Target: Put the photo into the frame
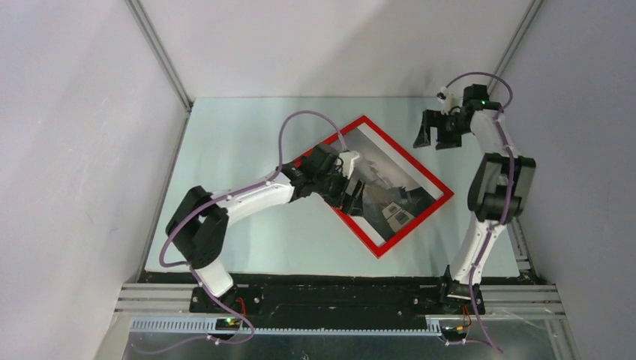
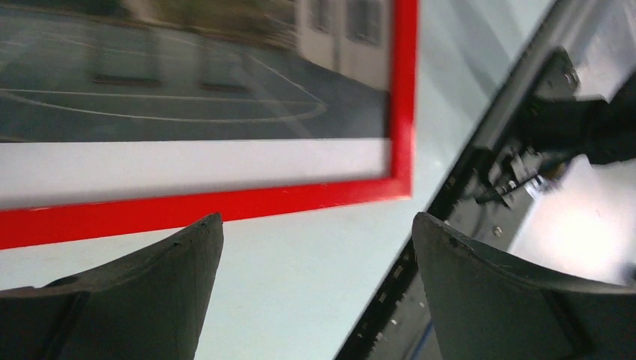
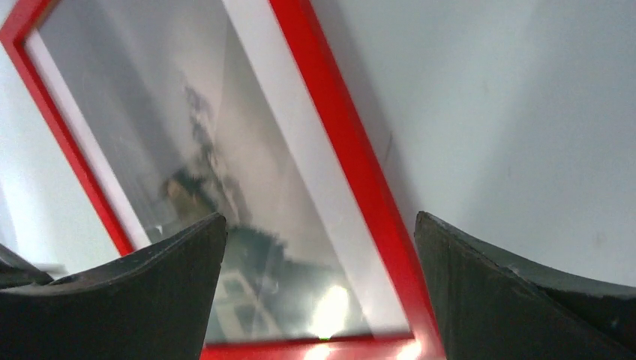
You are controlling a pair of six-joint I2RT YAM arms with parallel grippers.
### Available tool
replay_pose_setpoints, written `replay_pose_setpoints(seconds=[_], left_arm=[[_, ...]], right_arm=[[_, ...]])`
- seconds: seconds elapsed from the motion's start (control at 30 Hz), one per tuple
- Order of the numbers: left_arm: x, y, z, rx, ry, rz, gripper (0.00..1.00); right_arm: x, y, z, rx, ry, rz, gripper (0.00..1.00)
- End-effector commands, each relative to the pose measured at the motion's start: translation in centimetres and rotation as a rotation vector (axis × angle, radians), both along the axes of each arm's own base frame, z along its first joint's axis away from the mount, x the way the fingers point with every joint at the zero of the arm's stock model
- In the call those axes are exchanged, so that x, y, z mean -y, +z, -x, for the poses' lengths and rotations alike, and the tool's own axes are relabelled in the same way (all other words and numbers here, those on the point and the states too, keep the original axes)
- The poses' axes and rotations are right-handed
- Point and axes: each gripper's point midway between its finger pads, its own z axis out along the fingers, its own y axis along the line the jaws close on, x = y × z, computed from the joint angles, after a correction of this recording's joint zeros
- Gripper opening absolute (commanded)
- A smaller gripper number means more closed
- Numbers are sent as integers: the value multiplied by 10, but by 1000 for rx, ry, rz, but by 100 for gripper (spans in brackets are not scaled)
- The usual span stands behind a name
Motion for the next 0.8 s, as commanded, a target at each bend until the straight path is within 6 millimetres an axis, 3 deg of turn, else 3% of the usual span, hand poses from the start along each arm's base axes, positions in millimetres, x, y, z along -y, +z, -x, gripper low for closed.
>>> replay_pose_setpoints(seconds=[0.0,0.03,0.07,0.13,0.27,0.3,0.33,0.37,0.4,0.43,0.47,0.5,0.53,0.57,0.6,0.63,0.77], left_arm=[[-35,36,-68,209,186,-58,100],[-47,36,-81,200,232,-66,100],[-52,39,-90,199,254,-63,100],[-70,39,-114,191,319,-68,100],[-107,38,-162,201,420,-89,100],[-119,30,-175,197,441,-108,100],[-122,36,-186,210,459,-99,100],[-132,25,-197,188,487,-115,100],[-135,30,-209,192,510,-101,100],[-144,17,-220,161,539,-114,100],[-145,18,-229,153,557,-99,100],[-153,3,-239,121,579,-110,100],[-157,6,-250,112,608,-93,100],[-158,-10,-254,79,616,-104,100],[-158,-9,-262,71,632,-89,100],[-161,-21,-269,50,645,-93,100],[-160,-46,-278,1,648,-99,100]], right_arm=[[2,46,39,142,72,59,100],[2,33,54,115,100,69,100],[2,43,64,142,111,82,99],[1,30,96,108,148,103,100],[3,24,140,97,219,152,99],[4,23,146,95,235,160,99],[3,20,160,78,243,164,100],[3,18,166,76,261,173,99],[4,13,176,65,269,180,100],[4,11,180,65,283,189,100],[4,6,189,56,290,196,100],[5,3,192,57,303,204,100],[5,-2,199,45,311,209,99],[5,-5,202,44,323,215,99],[4,-13,209,27,333,218,99],[6,-16,210,29,341,232,99],[7,-41,221,-19,377,265,99]])
